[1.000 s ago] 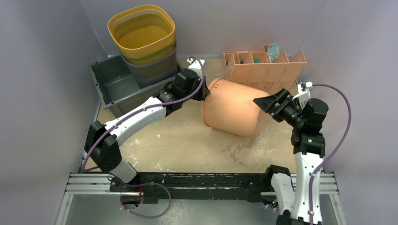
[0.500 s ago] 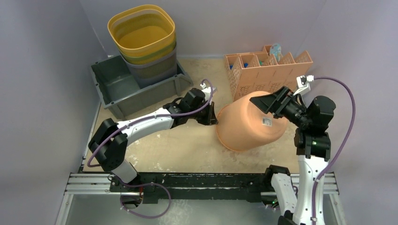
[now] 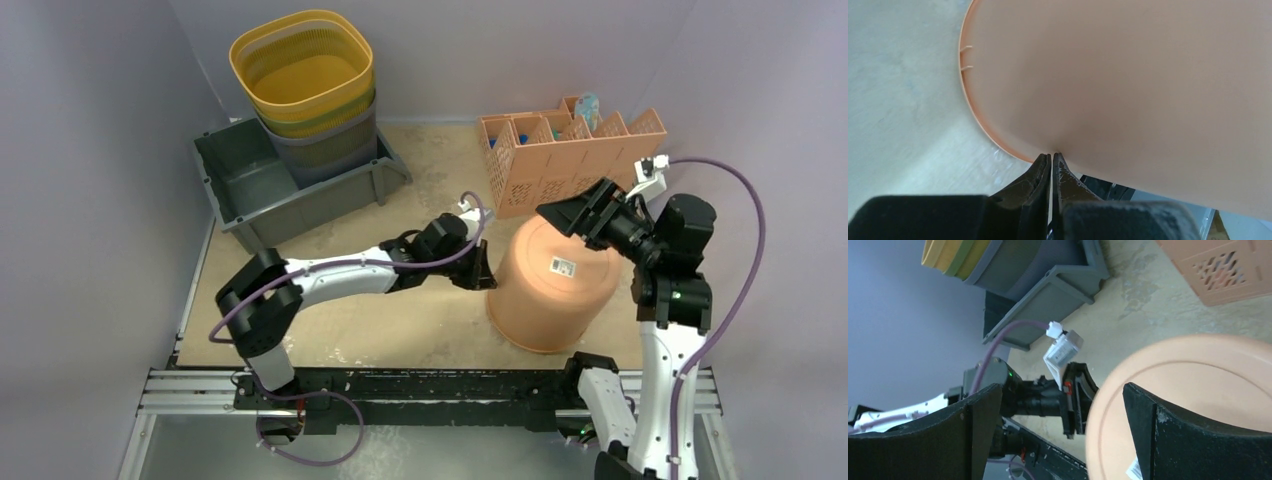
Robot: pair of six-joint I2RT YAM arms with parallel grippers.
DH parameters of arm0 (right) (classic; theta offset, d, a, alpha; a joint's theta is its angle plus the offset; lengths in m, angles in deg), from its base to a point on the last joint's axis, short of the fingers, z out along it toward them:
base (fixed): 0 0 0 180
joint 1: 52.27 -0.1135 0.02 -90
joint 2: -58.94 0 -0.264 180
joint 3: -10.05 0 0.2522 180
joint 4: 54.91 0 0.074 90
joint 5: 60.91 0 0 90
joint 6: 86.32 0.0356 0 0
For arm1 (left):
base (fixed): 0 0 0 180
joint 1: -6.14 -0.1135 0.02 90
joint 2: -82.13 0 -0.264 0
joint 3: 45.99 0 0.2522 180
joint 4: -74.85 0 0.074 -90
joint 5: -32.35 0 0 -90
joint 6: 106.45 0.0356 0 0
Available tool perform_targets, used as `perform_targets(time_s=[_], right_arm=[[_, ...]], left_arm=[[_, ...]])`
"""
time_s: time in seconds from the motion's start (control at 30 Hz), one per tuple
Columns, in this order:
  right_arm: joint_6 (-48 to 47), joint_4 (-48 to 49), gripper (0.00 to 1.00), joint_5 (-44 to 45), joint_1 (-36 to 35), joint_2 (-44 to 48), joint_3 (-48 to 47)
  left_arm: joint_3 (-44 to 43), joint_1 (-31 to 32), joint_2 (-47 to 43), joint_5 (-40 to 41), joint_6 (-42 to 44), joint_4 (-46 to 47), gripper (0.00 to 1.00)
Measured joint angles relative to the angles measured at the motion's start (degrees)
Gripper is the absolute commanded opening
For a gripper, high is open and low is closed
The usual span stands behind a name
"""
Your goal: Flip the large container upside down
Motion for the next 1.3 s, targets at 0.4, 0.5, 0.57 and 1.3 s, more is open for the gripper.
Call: perform_targets(time_s=[0.4,0.5,0.57,1.3], right_arm=[[-12.5,-13.7,0.96,13.0,0.0,-2.7,-16.8],[-15.7,-17.0,0.95,16.4,0.0,-2.1,-17.8],[-17.1,-18.2,0.93,18.3,0.0,-2.3,-18.1],[-13.2,-17.0,1.00,37.4,-46.2,-21.8,-10.5]], left_arm=[[-20.4,5.7,20.2,4.4,-1.0,5.0,0.40],[-17.5,3.7,17.2,5.4,-0.5,3.0,0.41],[-13.4,1.4,12.4,6.4,-0.6,1.2,0.43],[-3.0,-23.9,-26.5,35.1,6.4,-35.6,0.68]])
